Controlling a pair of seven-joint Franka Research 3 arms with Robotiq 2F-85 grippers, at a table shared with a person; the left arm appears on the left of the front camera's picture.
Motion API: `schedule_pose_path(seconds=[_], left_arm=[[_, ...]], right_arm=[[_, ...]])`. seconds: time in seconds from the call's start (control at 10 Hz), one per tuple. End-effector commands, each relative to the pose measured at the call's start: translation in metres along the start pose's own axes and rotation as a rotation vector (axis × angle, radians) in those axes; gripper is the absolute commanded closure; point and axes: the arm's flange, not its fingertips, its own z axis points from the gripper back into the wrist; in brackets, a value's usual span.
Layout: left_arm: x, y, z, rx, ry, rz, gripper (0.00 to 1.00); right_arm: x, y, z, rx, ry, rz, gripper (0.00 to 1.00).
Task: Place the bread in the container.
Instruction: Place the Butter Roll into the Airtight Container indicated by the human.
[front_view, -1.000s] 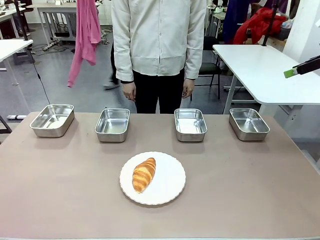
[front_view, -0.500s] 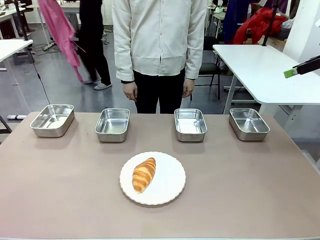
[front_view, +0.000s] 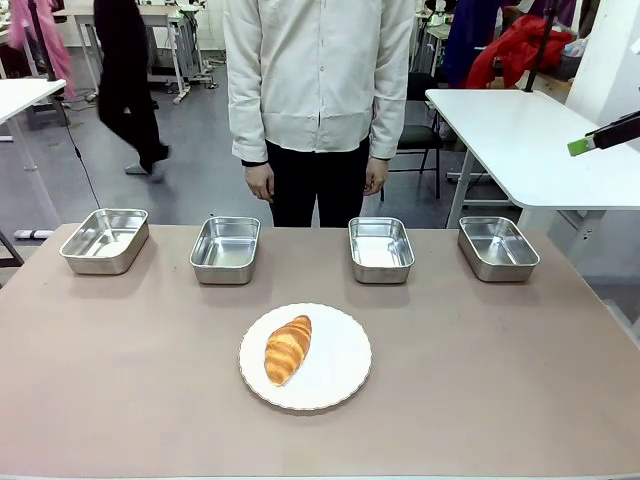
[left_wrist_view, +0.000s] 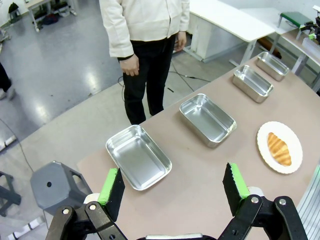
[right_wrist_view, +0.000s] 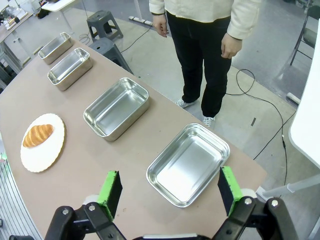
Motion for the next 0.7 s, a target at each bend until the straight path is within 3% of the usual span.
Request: schedule_pose_path(seconds=[0.0, 0.6], left_arm=[[0.0002, 0.0, 0.0009, 0.001, -0.002, 0.0, 0.0], [0.0002, 0.0, 0.0009, 0.001, -0.002, 0.0, 0.0]], right_arm=[[0.0008, 0.0009, 0.0003, 0.002, -0.004, 0.001, 0.0], [0.0008, 0.0009, 0.0003, 0.002, -0.004, 0.001, 0.0]])
